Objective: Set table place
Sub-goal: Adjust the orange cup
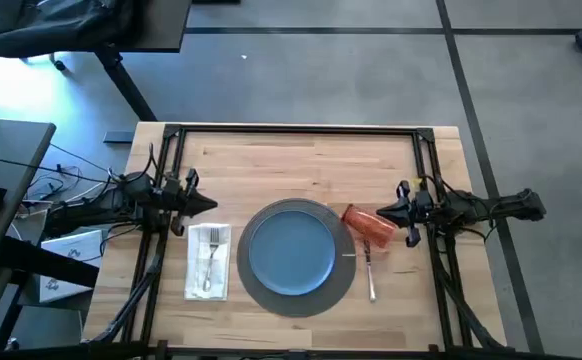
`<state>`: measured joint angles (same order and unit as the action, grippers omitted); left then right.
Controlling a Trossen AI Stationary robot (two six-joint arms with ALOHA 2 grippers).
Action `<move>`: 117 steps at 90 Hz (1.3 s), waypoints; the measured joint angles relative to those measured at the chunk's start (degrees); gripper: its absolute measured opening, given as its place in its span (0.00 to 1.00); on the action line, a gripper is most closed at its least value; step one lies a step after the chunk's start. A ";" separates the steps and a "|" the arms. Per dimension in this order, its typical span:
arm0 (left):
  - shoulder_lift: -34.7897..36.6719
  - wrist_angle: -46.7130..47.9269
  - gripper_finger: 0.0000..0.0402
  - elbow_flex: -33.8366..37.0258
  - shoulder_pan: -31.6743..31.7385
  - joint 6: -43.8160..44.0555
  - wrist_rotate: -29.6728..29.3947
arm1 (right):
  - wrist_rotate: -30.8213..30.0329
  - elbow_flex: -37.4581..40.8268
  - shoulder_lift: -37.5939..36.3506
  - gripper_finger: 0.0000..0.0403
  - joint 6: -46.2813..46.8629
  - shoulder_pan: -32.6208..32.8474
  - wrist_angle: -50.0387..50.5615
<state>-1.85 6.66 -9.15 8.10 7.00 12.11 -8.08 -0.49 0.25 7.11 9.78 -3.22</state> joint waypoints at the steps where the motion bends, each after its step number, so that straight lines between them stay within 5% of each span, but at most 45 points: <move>1: 0.00 0.01 0.00 0.00 0.00 -0.01 0.09 | 0.00 0.00 0.00 0.00 -0.01 0.00 0.00; 44: 0.00 0.01 0.00 0.00 0.00 0.91 2.77 | -1.60 -0.10 0.04 0.00 8.17 -0.04 -1.29; 65: -0.01 0.85 0.00 -0.02 0.02 2.68 3.80 | -1.07 -10.09 2.48 0.03 12.67 1.63 13.38; 77: -0.02 2.69 0.00 -0.04 0.02 3.31 3.90 | -3.40 -17.25 10.23 0.13 15.18 3.52 18.32; 97: -0.09 2.75 0.00 -0.04 0.02 3.31 4.10 | -23.23 -32.61 29.38 0.32 27.88 2.46 43.90; 117: -0.11 2.80 0.00 -0.04 0.02 2.38 6.46 | -26.63 -45.21 45.91 0.47 48.53 -3.28 65.71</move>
<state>-1.96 9.46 -9.19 8.12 9.38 18.57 -34.70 -45.70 46.16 55.64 6.50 62.49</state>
